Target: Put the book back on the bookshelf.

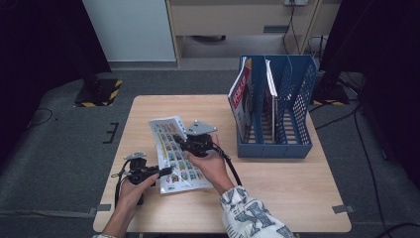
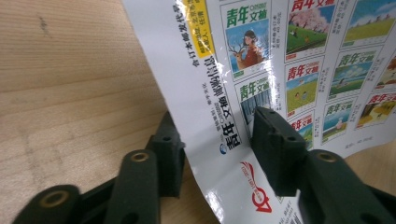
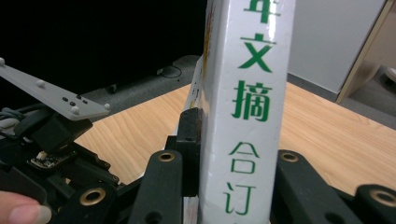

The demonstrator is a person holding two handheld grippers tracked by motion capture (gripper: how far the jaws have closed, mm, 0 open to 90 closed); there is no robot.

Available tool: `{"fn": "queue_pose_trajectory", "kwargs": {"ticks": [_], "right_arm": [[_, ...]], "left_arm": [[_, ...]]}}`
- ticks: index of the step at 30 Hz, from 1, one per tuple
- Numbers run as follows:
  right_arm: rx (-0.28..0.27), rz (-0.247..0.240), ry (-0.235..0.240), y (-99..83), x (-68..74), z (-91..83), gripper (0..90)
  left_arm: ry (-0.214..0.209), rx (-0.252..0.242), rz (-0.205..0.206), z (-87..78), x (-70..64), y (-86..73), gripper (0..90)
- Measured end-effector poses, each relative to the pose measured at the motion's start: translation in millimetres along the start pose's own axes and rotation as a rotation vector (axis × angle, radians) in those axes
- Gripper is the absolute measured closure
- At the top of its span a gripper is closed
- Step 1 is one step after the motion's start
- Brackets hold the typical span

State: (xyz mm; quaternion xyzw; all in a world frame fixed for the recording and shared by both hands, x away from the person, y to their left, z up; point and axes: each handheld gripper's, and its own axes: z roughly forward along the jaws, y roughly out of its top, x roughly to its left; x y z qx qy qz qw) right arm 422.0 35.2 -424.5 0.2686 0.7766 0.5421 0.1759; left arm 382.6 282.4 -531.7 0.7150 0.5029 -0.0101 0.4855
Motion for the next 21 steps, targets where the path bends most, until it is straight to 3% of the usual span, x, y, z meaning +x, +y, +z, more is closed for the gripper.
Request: {"fn": "queue_pose_trajectory", "kwargs": {"ticks": [5, 9, 13, 21], "right_arm": [[-0.015, -0.012, 0.009, 0.7, -0.3, -2.3, 73.6], [-0.028, -0.018, 0.020, 1.7, -2.3, -6.0, 73.7], [-0.041, -0.031, 0.028, 3.0, -2.7, -10.0, 73.6], [-0.066, -0.034, 0.041, 5.7, -7.0, -17.0, 72.9]], "left_arm": [[0.005, -0.015, 0.009, -2.3, -1.3, 2.6, 65.0], [0.035, -0.039, 0.032, -4.9, -4.5, 4.1, 67.5], [0.082, -0.073, 0.074, -8.9, -8.8, 6.7, 68.5], [0.192, -0.126, 0.195, -15.6, -15.5, 14.4, 69.5]]}}
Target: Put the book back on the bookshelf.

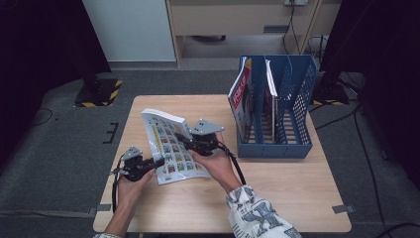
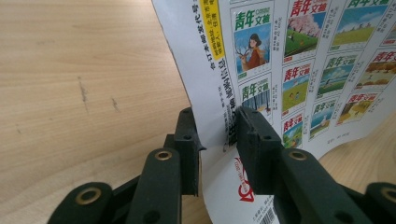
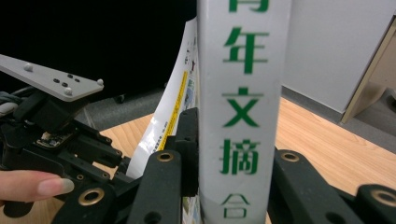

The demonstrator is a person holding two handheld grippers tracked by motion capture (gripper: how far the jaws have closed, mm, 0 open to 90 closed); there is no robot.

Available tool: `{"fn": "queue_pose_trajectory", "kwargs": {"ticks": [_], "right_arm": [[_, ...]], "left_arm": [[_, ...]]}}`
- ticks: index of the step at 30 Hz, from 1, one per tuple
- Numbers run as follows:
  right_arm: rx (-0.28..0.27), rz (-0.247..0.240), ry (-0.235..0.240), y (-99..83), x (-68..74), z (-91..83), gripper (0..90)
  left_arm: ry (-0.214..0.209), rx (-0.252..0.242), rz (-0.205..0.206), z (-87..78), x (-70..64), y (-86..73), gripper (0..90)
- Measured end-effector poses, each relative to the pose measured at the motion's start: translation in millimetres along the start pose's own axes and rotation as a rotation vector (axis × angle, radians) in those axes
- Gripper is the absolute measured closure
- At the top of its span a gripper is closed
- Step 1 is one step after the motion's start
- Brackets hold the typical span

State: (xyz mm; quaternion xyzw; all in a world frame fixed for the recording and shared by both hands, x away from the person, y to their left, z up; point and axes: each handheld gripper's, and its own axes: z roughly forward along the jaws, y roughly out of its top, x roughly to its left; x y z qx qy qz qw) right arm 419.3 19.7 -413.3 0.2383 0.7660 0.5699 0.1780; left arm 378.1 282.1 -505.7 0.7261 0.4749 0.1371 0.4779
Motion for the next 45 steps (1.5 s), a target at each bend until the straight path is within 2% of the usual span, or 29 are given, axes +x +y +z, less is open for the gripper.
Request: {"fn": "queue_pose_trajectory", "kwargs": {"ticks": [4, 9, 12, 15, 17, 23, 32, 36, 43, 45], "right_arm": [[0.001, 0.000, 0.005, -1.2, -2.0, -3.4, 72.4], [-0.002, 0.031, 0.022, -2.9, -6.8, -8.4, 71.6], [-0.004, 0.019, 0.011, -2.9, -7.7, -10.1, 72.9], [-0.023, 0.025, -0.003, -0.9, -10.2, -9.7, 73.2], [-0.029, 0.030, -0.005, 0.0, -11.9, -9.0, 73.1], [-0.033, 0.022, 0.015, -0.7, -11.9, -10.0, 72.6], [-0.041, 0.018, 0.062, -4.1, -9.4, -16.4, 66.8], [-0.040, 0.010, 0.063, -8.0, -10.2, -15.6, 64.9], [-0.047, 0.019, 0.083, -10.1, -12.5, -12.3, 61.8], [-0.030, 0.021, 0.088, -11.9, -12.7, -10.6, 61.2]], "left_arm": [[0.014, -0.003, 0.031, -0.9, -3.6, 0.9, 69.5], [0.028, -0.007, 0.070, -1.5, -7.3, 2.2, 69.5], [0.037, -0.010, 0.087, -1.2, -8.3, 4.1, 69.6], [0.070, -0.030, 0.115, -1.3, -6.4, 10.4, 69.9], [0.078, -0.045, 0.115, -0.9, -3.2, 13.0, 70.6], [0.071, -0.045, 0.124, -3.2, -2.5, 11.9, 70.9], [0.076, -0.052, 0.164, -6.7, -6.9, 10.5, 71.0], [0.079, -0.058, 0.181, -7.1, -9.4, 11.0, 71.0], [0.075, -0.063, 0.182, -7.1, -9.5, 10.9, 71.1], [0.074, -0.066, 0.188, -7.3, -10.4, 11.3, 71.1]]}}
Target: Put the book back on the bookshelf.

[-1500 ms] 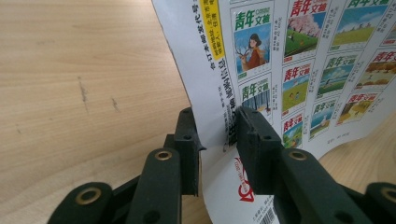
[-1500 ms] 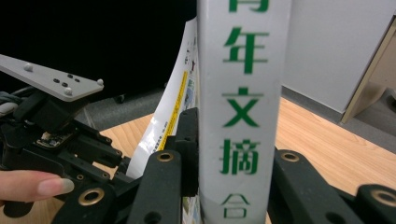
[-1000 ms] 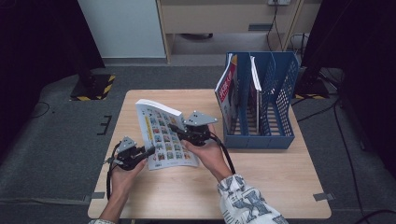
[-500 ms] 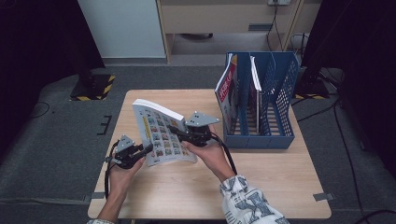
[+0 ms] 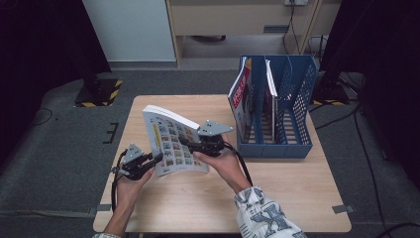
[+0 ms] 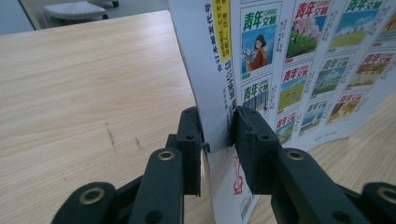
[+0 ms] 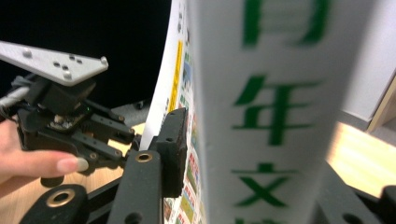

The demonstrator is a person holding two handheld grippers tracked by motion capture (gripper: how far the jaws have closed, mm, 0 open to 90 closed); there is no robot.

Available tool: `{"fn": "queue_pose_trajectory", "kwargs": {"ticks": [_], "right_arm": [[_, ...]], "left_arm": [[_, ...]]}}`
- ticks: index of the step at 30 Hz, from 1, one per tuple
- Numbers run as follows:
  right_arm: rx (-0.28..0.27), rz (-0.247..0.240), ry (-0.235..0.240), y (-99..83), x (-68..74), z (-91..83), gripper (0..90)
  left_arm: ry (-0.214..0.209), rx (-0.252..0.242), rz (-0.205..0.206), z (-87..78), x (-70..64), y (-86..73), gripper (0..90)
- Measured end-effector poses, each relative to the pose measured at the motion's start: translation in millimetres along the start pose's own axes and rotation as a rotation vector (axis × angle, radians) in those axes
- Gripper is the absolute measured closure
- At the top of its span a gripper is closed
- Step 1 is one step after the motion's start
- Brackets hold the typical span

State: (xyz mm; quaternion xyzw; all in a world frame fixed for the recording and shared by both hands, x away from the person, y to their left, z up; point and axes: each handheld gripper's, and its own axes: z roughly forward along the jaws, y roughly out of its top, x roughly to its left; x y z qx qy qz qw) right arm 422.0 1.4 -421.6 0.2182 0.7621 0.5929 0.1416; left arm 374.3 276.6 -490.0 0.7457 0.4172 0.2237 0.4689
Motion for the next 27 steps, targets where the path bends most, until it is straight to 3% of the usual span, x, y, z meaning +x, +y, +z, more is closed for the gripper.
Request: {"fn": "queue_pose_trajectory", "kwargs": {"ticks": [12, 27], "right_arm": [[-0.047, 0.022, -0.014, -2.0, 0.7, 4.2, 65.0], [-0.078, 0.056, -0.033, -2.8, -1.3, 7.7, 70.2]], "left_arm": [[0.000, -0.003, 0.010, -0.1, -1.3, 0.6, 71.1], [-0.004, -0.007, -0.006, -0.3, -0.6, -0.8, 71.1]]}}
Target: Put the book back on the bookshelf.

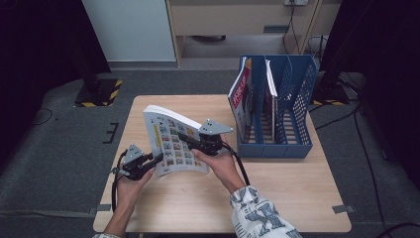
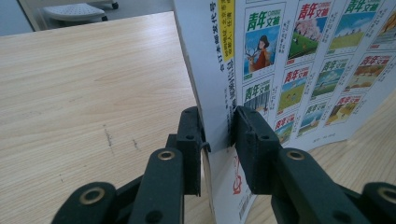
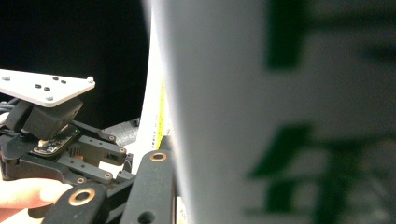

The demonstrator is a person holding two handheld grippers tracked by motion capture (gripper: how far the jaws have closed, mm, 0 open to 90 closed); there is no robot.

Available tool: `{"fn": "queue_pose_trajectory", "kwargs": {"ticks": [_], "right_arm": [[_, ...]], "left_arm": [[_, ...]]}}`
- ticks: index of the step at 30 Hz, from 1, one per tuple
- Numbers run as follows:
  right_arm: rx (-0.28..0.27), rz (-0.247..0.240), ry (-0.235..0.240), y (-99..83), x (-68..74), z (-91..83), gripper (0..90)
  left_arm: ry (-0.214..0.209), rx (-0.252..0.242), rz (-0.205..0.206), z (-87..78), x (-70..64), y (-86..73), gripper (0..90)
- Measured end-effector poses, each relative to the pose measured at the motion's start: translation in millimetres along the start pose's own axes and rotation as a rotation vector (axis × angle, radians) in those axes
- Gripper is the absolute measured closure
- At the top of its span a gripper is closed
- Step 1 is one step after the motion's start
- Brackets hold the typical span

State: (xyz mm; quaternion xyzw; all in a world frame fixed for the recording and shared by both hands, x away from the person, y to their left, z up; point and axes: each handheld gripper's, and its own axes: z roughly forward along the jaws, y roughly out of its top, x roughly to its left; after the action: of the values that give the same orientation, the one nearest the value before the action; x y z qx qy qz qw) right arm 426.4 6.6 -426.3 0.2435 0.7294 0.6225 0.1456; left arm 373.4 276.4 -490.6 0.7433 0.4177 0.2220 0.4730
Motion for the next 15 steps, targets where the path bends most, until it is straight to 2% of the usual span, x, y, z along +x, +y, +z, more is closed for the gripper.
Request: {"fn": "queue_pose_trajectory", "kwargs": {"ticks": [15], "right_arm": [[0.015, -0.007, -0.016, 1.5, 0.7, 0.8, 72.0]], "left_arm": [[0.004, -0.001, 0.004, 0.0, -1.1, 0.7, 71.1]]}}
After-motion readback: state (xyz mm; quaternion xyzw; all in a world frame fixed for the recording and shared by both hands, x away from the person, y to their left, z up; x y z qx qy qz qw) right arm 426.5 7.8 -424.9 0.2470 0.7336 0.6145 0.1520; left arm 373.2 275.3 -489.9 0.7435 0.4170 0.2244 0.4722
